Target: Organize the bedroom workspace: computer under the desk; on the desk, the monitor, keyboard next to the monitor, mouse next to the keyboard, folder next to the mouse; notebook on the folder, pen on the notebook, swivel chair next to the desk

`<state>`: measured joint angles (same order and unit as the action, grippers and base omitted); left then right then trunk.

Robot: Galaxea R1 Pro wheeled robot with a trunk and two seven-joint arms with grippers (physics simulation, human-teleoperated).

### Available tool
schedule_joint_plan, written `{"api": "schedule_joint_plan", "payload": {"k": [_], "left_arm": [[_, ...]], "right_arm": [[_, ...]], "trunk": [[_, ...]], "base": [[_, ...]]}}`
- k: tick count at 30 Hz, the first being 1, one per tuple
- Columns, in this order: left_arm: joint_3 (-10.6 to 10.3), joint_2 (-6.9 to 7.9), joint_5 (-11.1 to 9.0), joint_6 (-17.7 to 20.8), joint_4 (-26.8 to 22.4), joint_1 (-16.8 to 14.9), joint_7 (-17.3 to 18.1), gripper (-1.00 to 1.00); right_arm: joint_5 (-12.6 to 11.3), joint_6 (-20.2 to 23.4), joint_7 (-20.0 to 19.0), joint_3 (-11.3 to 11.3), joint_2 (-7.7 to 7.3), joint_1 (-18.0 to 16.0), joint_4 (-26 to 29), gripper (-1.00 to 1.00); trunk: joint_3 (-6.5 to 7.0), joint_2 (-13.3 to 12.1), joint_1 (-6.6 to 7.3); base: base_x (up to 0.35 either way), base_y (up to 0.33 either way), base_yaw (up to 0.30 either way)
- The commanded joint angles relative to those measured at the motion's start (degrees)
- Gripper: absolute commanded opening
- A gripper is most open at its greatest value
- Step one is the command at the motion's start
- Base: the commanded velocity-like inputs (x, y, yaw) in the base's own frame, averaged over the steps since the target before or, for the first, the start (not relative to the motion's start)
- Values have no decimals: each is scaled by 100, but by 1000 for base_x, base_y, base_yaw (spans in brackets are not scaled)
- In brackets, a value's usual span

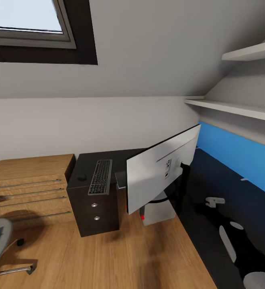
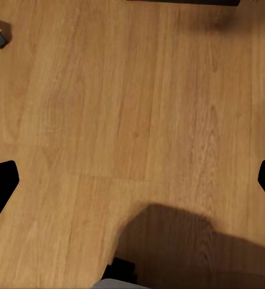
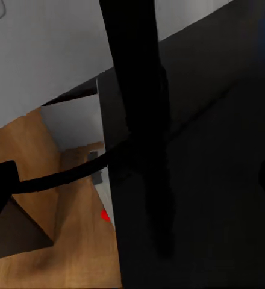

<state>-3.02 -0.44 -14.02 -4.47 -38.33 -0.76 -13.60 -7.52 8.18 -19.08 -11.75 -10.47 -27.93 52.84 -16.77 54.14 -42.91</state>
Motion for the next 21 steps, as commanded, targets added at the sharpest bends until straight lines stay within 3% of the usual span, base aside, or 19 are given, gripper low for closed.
{"api": "schedule_joint_plan", "payload": {"k": [1,4,7,16,21], "left_arm": [[-32,8,-59,-27,1,-3,-38,100],[-32,14,-58,-27,-1,-3,-38,100],[-32,13,-58,-27,-1,-3,-38,100],[-32,10,-57,-27,-3,-3,-38,100],[-33,9,-57,-27,0,-3,-38,100]], "right_arm": [[-64,-119,11,-10,14,-15,-189,100],[-49,-601,168,-6,55,-38,-619,100],[-49,-793,245,-5,71,-46,-784,100],[-59,-976,317,-11,91,-54,-933,100],[-44,-1005,322,-3,97,-55,-954,100]], "trunk": [[-6,6,0],[-6,6,0],[-6,6,0],[-6,6,0],[-6,6,0]], "base": [[0,0,0],[0,0,0],[0,0,0],[0,0,0],[209,49,0]]}}
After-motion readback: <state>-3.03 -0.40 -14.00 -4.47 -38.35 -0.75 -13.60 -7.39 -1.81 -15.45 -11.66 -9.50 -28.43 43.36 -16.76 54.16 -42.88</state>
